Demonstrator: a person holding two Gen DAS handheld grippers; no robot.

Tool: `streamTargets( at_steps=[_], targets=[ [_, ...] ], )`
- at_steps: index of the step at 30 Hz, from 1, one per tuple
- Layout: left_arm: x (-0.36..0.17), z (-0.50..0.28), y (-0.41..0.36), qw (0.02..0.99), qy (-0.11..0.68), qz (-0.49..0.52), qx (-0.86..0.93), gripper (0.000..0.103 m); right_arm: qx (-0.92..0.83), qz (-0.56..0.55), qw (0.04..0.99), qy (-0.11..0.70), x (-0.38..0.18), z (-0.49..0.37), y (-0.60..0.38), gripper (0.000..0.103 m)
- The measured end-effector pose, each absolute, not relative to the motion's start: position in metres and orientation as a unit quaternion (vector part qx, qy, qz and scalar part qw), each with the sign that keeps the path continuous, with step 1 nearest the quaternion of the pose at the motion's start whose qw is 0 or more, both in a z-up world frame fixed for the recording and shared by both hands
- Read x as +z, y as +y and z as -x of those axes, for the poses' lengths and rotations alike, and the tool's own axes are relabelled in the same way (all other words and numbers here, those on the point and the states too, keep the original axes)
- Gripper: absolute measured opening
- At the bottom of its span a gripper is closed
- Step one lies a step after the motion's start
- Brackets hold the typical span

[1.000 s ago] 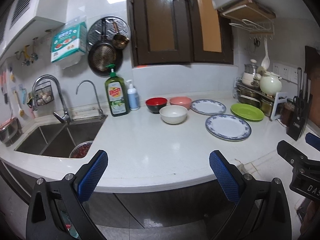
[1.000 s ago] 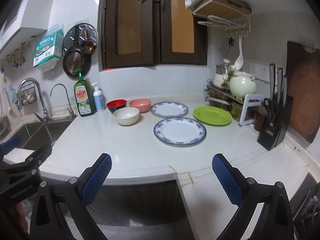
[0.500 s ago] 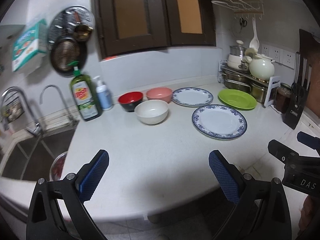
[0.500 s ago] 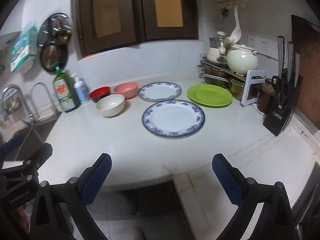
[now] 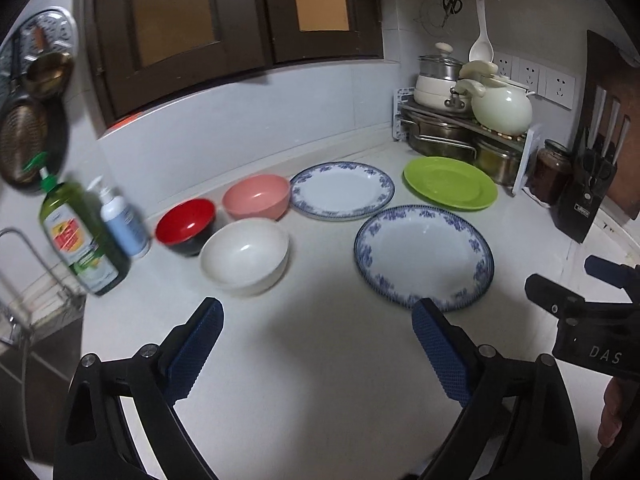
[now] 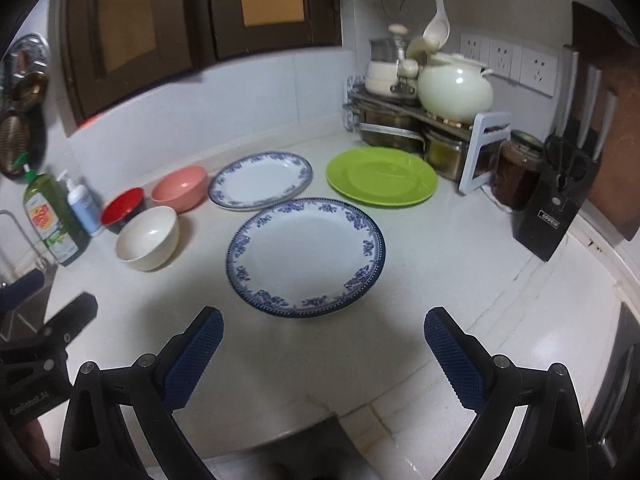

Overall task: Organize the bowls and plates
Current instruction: 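Move both grippers down to the rim of the large blue-and-white plate, then close both grippers on the rim of the blue-and-white plate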

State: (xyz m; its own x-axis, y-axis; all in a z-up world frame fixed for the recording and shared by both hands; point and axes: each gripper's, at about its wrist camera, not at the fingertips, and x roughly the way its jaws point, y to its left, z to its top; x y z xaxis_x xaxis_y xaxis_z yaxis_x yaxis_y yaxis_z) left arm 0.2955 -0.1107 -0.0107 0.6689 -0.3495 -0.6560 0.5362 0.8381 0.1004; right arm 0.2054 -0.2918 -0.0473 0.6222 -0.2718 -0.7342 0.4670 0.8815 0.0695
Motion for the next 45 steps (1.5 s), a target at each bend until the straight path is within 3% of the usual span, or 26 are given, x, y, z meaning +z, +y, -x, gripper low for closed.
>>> streamTargets(
  at_steps=[7, 13, 15, 25, 40, 45],
  targets=[
    [-0.031, -0.345, -0.158, 0.887, 0.355, -0.134, -0.264, 0.089, -0.213, -0.139, 0.882, 0.397, -0.063, -0.250, -0.334, 0.100],
    [-0.068, -0.385, -0.202, 0.870, 0.394, -0.138, -0.262, 0.081, -0.211, -0.139, 0.876, 0.411, -0.090, -0.286, -0.372, 0.089],
    [-0.079, -0.394, -0.210, 0.866, 0.401, -0.144, -0.261, 0.074, -0.214, -0.133, 0.872, 0.420, -0.102, -0.296, -0.382, 0.087],
    [-0.124, -0.428, -0.241, 0.844, 0.447, -0.147, -0.257, 0.063, -0.205, -0.152, 0.856, 0.449, -0.150, -0.332, -0.419, 0.072],
    [-0.142, -0.447, -0.259, 0.824, 0.475, -0.142, -0.274, 0.049, -0.194, -0.161, 0.845, 0.471, -0.175, -0.353, -0.436, 0.057],
    [-0.144, -0.450, -0.262, 0.822, 0.478, -0.140, -0.276, 0.045, -0.187, -0.166, 0.843, 0.476, -0.179, -0.357, -0.437, 0.047]
  ],
)
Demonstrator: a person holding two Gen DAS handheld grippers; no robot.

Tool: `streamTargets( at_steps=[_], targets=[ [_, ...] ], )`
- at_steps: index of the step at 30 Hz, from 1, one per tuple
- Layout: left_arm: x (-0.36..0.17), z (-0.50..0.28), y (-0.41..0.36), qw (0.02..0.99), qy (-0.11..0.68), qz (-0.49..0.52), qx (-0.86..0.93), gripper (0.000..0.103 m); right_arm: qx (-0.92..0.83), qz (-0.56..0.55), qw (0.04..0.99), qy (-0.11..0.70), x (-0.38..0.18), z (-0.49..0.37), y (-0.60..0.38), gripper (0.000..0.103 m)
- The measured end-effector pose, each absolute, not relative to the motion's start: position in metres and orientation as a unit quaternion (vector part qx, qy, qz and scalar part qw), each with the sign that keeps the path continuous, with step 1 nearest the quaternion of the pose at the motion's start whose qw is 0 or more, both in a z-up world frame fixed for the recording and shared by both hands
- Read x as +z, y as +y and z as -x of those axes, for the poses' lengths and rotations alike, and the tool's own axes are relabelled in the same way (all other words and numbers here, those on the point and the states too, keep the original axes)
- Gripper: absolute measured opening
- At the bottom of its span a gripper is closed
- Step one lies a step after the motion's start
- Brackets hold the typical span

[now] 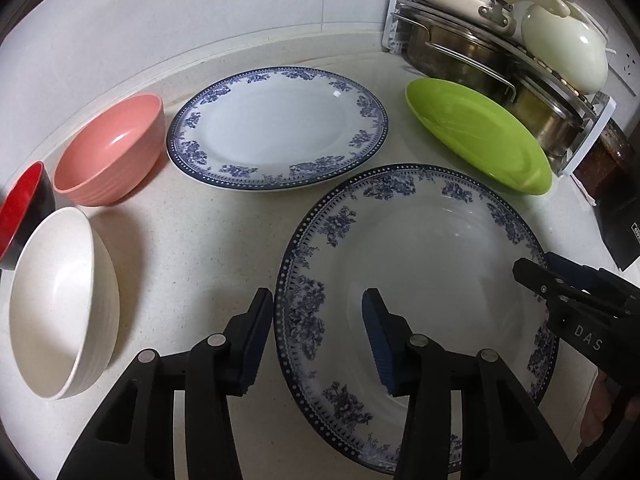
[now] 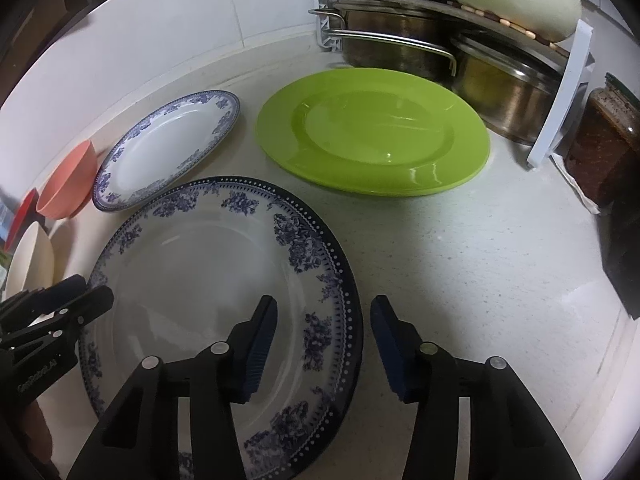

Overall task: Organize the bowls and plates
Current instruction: 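Close both grippers on the rim of the blue-and-white plate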

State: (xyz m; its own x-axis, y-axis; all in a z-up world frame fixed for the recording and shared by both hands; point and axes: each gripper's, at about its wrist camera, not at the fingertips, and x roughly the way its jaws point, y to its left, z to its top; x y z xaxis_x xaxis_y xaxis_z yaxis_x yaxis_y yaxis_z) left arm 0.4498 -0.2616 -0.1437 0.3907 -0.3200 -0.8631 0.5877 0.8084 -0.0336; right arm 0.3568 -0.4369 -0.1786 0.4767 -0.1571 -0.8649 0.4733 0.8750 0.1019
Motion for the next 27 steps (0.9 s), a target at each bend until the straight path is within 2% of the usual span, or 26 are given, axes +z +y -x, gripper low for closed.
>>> streamTargets(
  at_steps=[6, 12, 27],
  targets=[
    [-0.147, -0.454, -0.262, 0.820, 0.483, -0.142, -0.272, 0.039, -0.189, -0.156, 0.841, 0.482, -0.182, -0.359, -0.437, 0.038],
    [-0.149, -0.455, -0.260, 0.823, 0.481, -0.140, -0.267, 0.033, -0.189, -0.148, 0.841, 0.484, -0.181, -0.360, -0.435, 0.037],
    [-0.125, -0.435, -0.231, 0.833, 0.478, -0.105, -0.259, 0.033, -0.190, -0.131, 0.851, 0.471, -0.160, -0.348, -0.421, 0.037]
  ],
)
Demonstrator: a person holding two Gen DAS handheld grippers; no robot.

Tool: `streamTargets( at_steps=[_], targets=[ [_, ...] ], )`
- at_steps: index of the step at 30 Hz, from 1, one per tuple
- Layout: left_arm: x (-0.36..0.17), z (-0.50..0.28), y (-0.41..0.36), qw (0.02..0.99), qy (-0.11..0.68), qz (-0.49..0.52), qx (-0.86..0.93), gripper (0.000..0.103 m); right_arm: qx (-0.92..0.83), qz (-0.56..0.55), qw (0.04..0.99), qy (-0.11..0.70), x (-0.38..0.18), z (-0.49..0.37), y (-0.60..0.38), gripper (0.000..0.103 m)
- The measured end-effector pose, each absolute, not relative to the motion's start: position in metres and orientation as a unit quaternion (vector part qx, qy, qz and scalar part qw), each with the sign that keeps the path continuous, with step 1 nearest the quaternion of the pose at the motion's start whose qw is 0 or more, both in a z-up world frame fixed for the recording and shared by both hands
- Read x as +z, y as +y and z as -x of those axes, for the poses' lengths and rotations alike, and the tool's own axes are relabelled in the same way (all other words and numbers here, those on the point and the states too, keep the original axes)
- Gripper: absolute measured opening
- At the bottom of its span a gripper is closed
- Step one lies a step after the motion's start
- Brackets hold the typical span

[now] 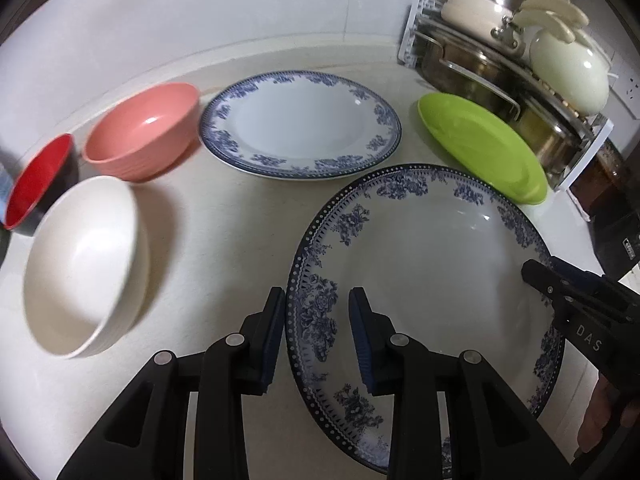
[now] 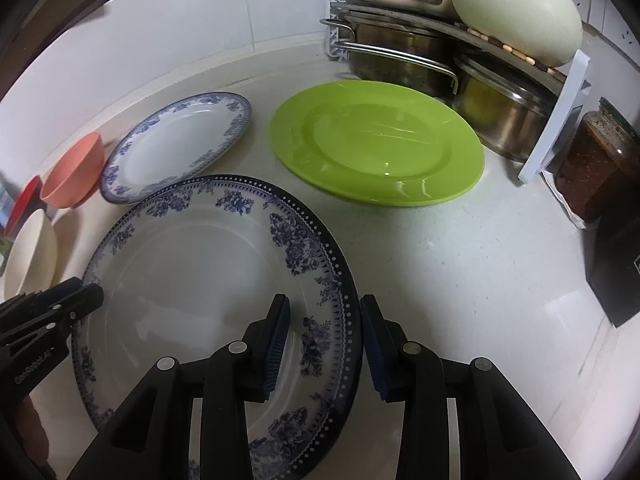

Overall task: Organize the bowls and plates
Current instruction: 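Close both grippers on the rim of the blue-and-white plate, then lift the blue-and-white plate with both grippers and carry it toward the sink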

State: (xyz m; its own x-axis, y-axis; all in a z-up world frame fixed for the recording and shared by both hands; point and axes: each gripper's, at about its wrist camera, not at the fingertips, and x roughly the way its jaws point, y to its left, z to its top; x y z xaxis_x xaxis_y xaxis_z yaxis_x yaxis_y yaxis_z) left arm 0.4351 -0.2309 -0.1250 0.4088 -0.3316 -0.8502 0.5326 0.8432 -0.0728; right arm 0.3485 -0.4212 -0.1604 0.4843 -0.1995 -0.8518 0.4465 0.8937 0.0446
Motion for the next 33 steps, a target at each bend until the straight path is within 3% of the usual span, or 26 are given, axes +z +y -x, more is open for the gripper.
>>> streamTargets(
  at_steps=[15, 33],
  targets=[
    [-0.071, -0.405, -0.154, 0.872, 0.431, -0.058, -0.226, 0.033, -0.162, -0.114, 0.876, 0.441, -0.107, -0.329, -0.363, 0.037],
    [-0.059, -0.362, 0.008, 0.901, 0.419, -0.006, -0.116, 0.033, -0.058, -0.069, 0.898, 0.431, -0.085, -0.333, -0.228, 0.037]
  ],
)
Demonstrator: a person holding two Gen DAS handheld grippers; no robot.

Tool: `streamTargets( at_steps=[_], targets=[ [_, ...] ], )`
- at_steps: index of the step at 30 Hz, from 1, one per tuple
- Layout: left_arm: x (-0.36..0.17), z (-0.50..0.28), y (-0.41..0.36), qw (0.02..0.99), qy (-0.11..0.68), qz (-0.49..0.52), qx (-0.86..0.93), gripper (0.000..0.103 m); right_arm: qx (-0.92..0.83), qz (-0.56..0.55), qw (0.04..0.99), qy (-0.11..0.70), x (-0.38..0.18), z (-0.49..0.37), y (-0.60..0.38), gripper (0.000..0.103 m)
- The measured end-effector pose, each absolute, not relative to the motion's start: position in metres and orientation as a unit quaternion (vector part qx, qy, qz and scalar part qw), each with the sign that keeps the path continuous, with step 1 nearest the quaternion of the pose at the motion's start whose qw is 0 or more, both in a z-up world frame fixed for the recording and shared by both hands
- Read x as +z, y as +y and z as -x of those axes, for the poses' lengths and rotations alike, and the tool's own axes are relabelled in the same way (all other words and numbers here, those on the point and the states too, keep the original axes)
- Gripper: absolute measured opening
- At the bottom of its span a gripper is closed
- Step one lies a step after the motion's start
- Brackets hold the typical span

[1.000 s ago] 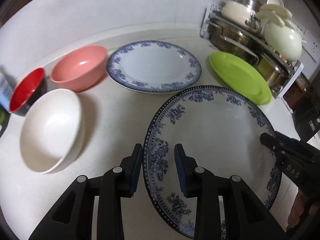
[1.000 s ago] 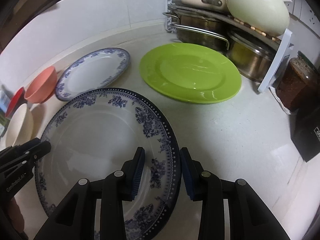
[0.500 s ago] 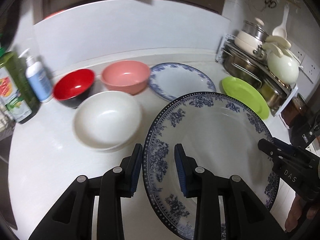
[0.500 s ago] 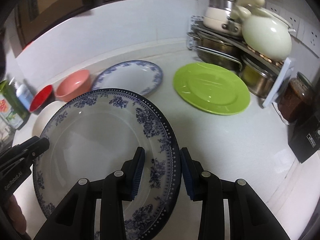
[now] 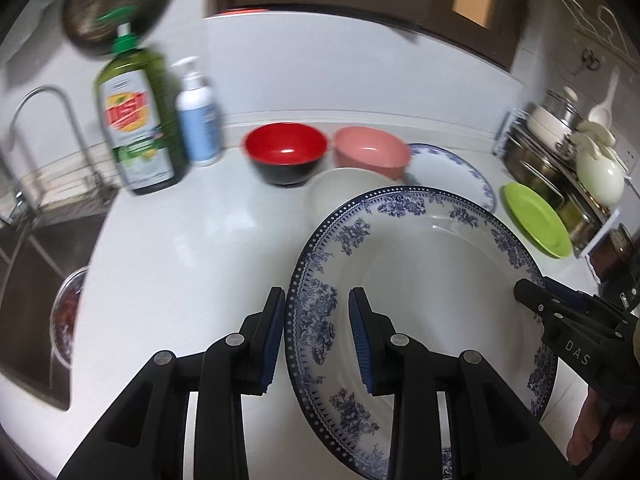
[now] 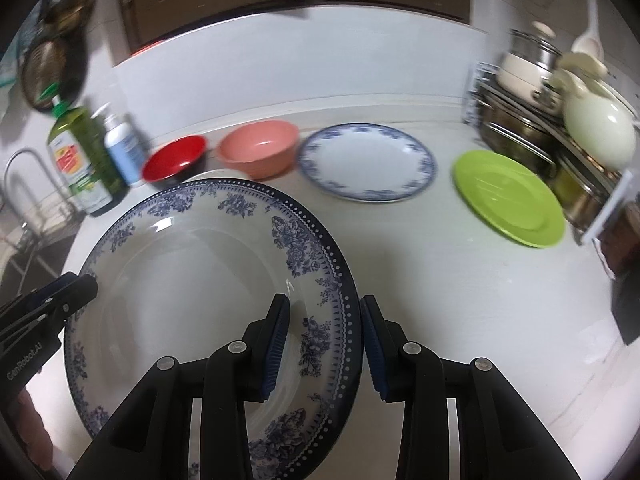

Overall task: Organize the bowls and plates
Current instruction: 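Lift the blue-and-white plate with both grippers and carry it toward the sink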

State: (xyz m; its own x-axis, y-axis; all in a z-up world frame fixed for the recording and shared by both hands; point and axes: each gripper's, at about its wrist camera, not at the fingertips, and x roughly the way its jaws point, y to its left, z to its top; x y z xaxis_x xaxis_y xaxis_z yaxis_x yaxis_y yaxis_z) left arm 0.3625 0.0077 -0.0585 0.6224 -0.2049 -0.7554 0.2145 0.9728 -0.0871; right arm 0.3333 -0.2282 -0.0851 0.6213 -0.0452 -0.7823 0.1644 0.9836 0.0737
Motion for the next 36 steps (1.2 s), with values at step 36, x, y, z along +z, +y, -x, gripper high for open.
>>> streamTargets(
  at_steps=[36],
  targets=[
    [-0.138, -0.355, 0.139, 0.876, 0.481, 0.028, -0.004, 0.033, 0.053, -0.016, 0.868, 0.493, -0.157, -0.363, -0.072, 0.037]
  ],
)
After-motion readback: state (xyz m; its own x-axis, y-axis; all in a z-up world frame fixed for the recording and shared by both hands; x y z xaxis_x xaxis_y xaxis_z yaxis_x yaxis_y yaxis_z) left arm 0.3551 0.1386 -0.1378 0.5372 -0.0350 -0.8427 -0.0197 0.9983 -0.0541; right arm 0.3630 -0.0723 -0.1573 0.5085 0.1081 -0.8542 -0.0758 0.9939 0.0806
